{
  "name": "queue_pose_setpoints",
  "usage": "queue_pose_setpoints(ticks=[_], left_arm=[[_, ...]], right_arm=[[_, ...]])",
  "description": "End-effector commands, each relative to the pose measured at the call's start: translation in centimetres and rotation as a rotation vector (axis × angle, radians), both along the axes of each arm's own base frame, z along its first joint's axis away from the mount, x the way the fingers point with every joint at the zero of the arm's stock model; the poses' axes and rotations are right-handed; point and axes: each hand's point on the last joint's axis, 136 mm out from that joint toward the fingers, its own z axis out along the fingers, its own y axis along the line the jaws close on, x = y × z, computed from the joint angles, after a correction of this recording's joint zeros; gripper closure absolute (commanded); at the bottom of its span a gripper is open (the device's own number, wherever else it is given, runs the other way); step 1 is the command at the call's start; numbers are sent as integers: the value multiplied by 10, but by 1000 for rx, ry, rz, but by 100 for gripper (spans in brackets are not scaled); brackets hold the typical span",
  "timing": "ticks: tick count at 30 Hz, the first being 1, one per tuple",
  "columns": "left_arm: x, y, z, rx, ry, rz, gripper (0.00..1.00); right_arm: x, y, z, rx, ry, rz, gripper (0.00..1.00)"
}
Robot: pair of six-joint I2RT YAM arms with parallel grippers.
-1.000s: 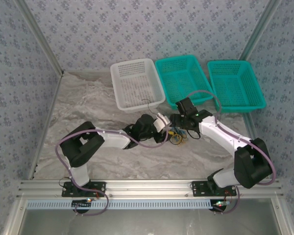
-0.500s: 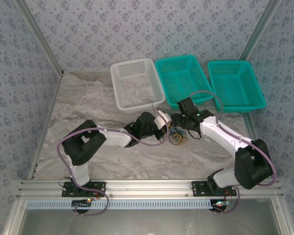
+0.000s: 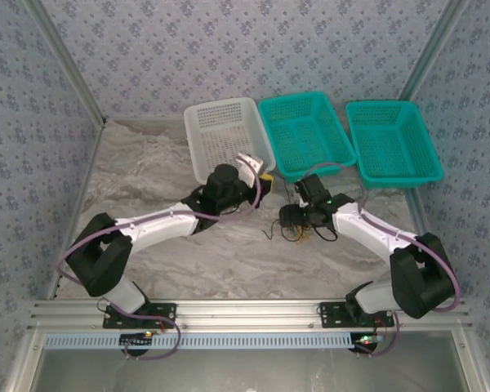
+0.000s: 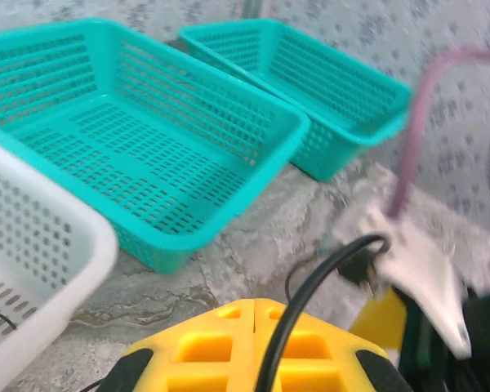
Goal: Untangle the cables
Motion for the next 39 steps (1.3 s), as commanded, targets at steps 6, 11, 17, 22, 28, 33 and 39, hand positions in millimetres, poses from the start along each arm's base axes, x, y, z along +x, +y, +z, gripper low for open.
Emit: queue_pose_setpoints(ticks=[6, 11, 17, 22, 28, 33, 39], left_arm=[[15, 10, -6, -110, 285, 106, 100], [14, 10, -9, -106, 305, 107, 100], [16, 14, -13, -108, 313, 134, 100], [18, 14, -14, -111, 316, 140, 100], [20, 15, -17, -108, 325, 149, 100], [23, 21, -18, -123, 341, 177, 100], [34, 59, -21, -105, 334, 336, 100]], right_arm=[[-2, 16, 10, 64, -130, 71, 0], [15, 17, 29, 157, -194, -44, 12], [21, -1, 29, 273, -160, -210, 25], [9, -20, 6, 240, -68, -271, 30], [1, -23, -12, 174, 16, -278, 37], [1, -28, -40, 42, 76, -296, 37], [-6, -52, -56, -80, 76, -342, 70]])
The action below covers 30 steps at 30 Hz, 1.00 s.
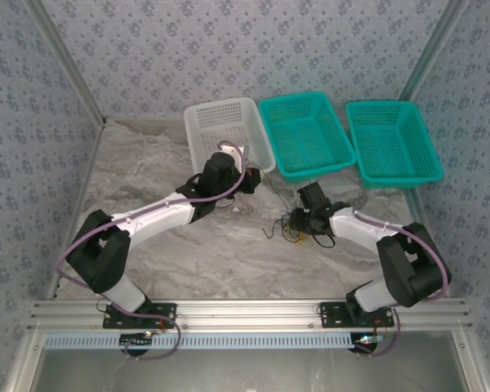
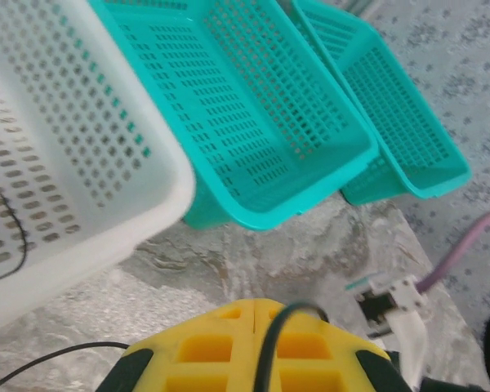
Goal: Untangle the cables
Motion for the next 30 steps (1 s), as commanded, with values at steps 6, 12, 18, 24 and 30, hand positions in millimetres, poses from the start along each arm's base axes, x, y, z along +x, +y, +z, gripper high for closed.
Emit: queue_pose_setpoints(ticks=[6, 12, 18, 24, 30], left_arm=[[23, 136, -38, 164, 125, 540, 100], [18, 190, -50, 68, 187, 661, 100], [11, 215, -41, 74, 164, 735, 100], [-8, 267, -58, 2, 231, 944, 100], [-9, 263, -59, -14, 239, 883, 100]], right_arm=[[-12, -58, 5, -48, -47, -188, 100], [-14, -83, 13, 50, -80, -278, 100], [-20, -116, 22, 39, -113, -414, 100], [-36, -153, 22, 99, -134, -600, 100], [-32, -152, 21, 182, -141, -564, 100]])
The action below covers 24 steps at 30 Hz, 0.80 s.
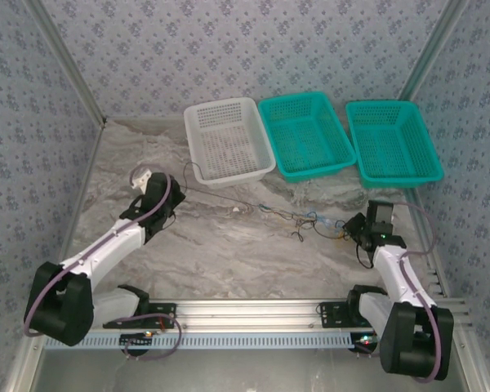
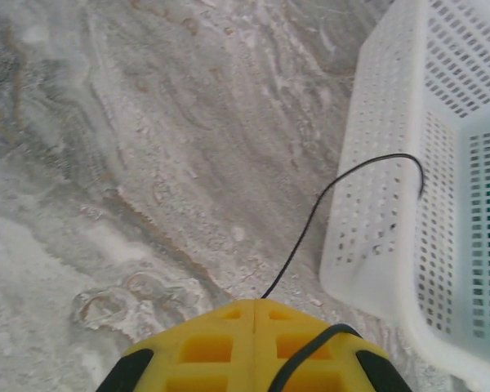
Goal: Untangle the cables
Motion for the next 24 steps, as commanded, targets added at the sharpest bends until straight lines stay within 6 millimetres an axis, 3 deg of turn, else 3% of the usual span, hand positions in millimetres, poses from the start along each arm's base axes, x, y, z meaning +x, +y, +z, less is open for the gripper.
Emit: queue_pose_setpoints(ticks=[1, 3, 4, 6, 8, 9, 10, 13, 17, 19, 24], left_arm=[[8, -2, 13, -35, -52, -9, 100], [18, -30, 22, -96, -123, -148, 100], [22, -48, 30, -131, -181, -237, 100], [27, -79, 45, -183, -259, -384, 100], [29, -93, 47, -170, -252, -451, 100], [29, -98, 46, -156, -244, -470, 100], [29, -102, 47, -148, -244, -482, 100], [29, -103, 47, -128, -242, -478, 100], [27, -97, 45, -117, -242, -448, 100], [27, -96, 43, -112, -236, -447, 100], [27, -96, 43, -109, -233, -447, 100]], right_arm=[[1, 15, -3, 33, 12, 90, 100], [15, 43, 8, 55, -46, 252, 99], [20, 57, 14, 54, -69, 318, 94], [27, 85, 22, 22, -88, 453, 61], [33, 107, 28, -34, -96, 553, 25], [36, 117, 31, -75, -100, 591, 15], [38, 124, 33, -111, -100, 611, 11], [46, 136, 37, -207, -93, 622, 8], [52, 176, 45, -246, -149, 775, 8], [50, 207, 45, -233, -171, 925, 11], [46, 252, 34, -290, -135, 1134, 23]])
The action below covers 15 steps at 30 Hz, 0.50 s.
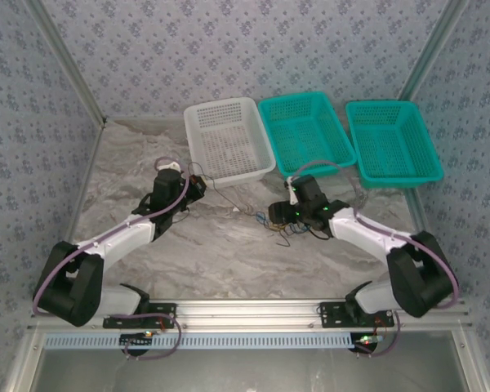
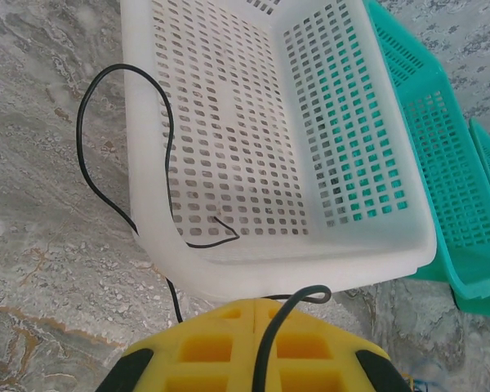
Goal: Untangle the cables
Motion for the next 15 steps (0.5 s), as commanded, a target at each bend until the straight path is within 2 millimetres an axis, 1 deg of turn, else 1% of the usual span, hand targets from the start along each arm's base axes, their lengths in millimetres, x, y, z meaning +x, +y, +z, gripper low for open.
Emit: queue_pose_setpoints(ticks=[1, 3, 8, 10, 15], left_arm=[[7, -1, 25, -7, -69, -1, 100], [6, -1, 25, -5, -70, 0, 100], [6, 0, 24, 2, -65, 5, 100], [6, 1, 24, 5, -64, 6, 100], [6, 3, 25, 15, -65, 14, 100]], right_arm=[[-1, 29, 2, -53, -35, 165, 25], [1, 38, -3, -73, -26, 184, 26], [-2, 52, -25, -167, 23, 234, 21], [-5, 56, -33, -201, 34, 243, 21], [-12, 55, -49, -249, 69, 243, 24]])
